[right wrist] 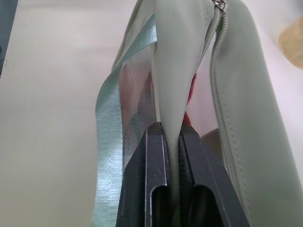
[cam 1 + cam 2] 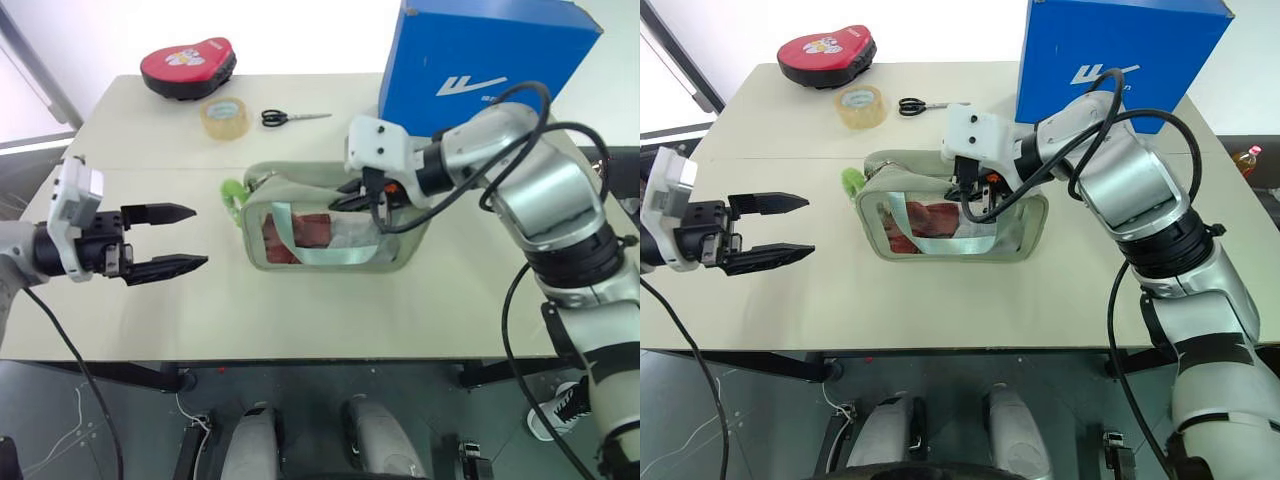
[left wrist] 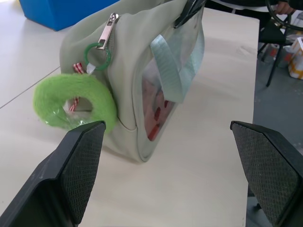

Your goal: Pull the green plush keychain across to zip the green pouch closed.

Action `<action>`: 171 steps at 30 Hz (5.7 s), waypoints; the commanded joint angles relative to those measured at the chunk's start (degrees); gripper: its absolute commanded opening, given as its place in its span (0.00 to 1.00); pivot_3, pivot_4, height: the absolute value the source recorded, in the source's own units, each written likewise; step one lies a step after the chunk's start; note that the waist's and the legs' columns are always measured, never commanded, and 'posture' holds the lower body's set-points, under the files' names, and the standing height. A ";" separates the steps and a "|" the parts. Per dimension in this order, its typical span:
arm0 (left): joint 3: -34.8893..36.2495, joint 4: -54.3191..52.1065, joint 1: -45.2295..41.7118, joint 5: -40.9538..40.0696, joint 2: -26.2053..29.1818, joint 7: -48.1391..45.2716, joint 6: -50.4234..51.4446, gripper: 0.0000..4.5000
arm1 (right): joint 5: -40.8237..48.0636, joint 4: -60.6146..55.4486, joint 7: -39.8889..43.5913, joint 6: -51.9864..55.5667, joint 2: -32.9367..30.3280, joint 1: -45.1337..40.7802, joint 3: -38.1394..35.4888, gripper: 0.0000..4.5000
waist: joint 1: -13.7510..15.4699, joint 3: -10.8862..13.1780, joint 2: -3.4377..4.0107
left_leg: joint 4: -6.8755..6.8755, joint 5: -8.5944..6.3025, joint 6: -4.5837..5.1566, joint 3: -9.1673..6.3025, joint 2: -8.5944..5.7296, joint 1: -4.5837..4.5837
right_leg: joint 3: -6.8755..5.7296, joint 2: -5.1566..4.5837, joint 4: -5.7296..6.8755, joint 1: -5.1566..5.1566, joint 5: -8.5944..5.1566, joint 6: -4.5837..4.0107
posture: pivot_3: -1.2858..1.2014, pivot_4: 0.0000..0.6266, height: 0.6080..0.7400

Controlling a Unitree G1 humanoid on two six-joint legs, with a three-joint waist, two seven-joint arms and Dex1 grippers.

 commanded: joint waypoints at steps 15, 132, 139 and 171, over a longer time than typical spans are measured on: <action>-0.26 0.13 -1.51 0.01 -0.14 -1.07 -1.06 1.00 | 2.55 -7.17 -1.92 1.18 -0.44 1.69 -2.53 0.01 | -0.07 0.00 0.00 | -0.02 0.00 0.00 -0.01 0.01 0.00 | 0.00 0.01 0.00 -0.02 0.00 0.00 | 0.52 0.24 0.98; -14.46 27.59 -34.26 15.13 -10.89 -6.35 -2.30 0.01 | 6.66 -0.66 0.08 -13.39 -9.61 17.81 -13.95 0.00 | -0.06 0.00 -0.01 | 0.26 -0.02 0.04 -0.04 -0.02 0.03 | -0.09 0.12 0.06 0.21 0.01 0.02 | 0.52 0.24 0.98; -18.11 29.16 -39.84 16.10 -12.63 -7.46 1.74 0.01 | 6.36 -0.26 -0.26 -13.89 -9.03 18.11 -13.72 0.00 | -0.20 0.00 -0.01 | 0.26 -0.02 0.04 -0.03 -0.02 0.04 | -0.08 0.13 0.07 0.21 0.01 0.02 | 0.52 0.24 0.98; -24.85 33.94 -48.00 23.41 -12.88 -10.28 -0.87 0.99 | 4.87 1.08 -0.40 -13.81 -7.25 17.45 -12.94 0.00 | -0.12 0.00 -0.01 | 0.28 -0.02 0.03 -0.04 -0.02 0.05 | -0.08 0.15 0.07 0.23 0.01 0.02 | 0.52 0.24 0.98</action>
